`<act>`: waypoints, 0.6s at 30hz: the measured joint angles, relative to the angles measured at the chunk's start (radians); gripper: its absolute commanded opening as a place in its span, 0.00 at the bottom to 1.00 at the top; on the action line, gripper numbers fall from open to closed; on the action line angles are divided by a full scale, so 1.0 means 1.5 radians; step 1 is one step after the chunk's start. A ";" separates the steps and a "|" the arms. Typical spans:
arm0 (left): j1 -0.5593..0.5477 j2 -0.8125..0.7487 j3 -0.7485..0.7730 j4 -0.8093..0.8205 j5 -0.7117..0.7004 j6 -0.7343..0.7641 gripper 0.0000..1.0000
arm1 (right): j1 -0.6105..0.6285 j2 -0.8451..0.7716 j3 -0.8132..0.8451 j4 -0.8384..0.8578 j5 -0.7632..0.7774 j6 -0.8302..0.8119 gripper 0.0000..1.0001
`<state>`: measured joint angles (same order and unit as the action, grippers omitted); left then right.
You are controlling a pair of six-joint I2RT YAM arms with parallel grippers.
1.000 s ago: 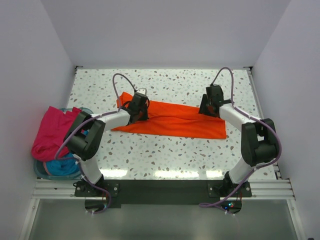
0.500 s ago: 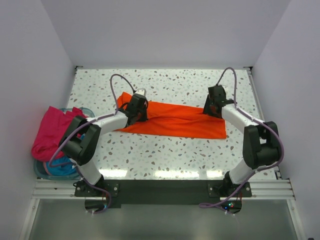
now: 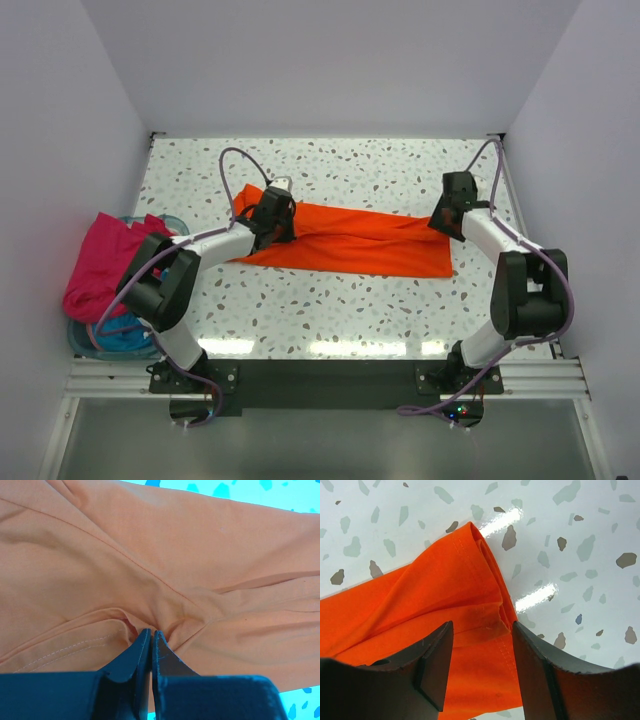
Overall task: Fold and stack the t-shirts
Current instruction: Fold the tshirt
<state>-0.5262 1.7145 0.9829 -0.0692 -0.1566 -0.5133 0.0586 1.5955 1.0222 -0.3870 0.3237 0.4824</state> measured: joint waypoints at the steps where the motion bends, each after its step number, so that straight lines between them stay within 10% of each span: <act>1: 0.000 0.000 0.000 0.000 0.000 0.000 0.00 | 0.000 0.001 0.000 0.000 0.000 0.001 0.53; 7: 0.000 0.000 0.000 0.000 0.003 0.000 0.00 | -0.001 0.013 -0.004 0.001 0.000 0.005 0.47; 12: 0.000 0.000 0.000 0.000 0.003 0.001 0.00 | -0.005 0.015 -0.018 0.002 0.000 0.009 0.16; 18: 0.000 0.000 0.000 -0.001 0.003 0.001 0.00 | -0.010 0.009 -0.025 0.004 0.000 0.018 0.05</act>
<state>-0.5262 1.7145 0.9833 -0.0700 -0.1528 -0.5125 0.0441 1.6085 0.9844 -0.3813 0.3233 0.5098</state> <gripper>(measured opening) 0.074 0.065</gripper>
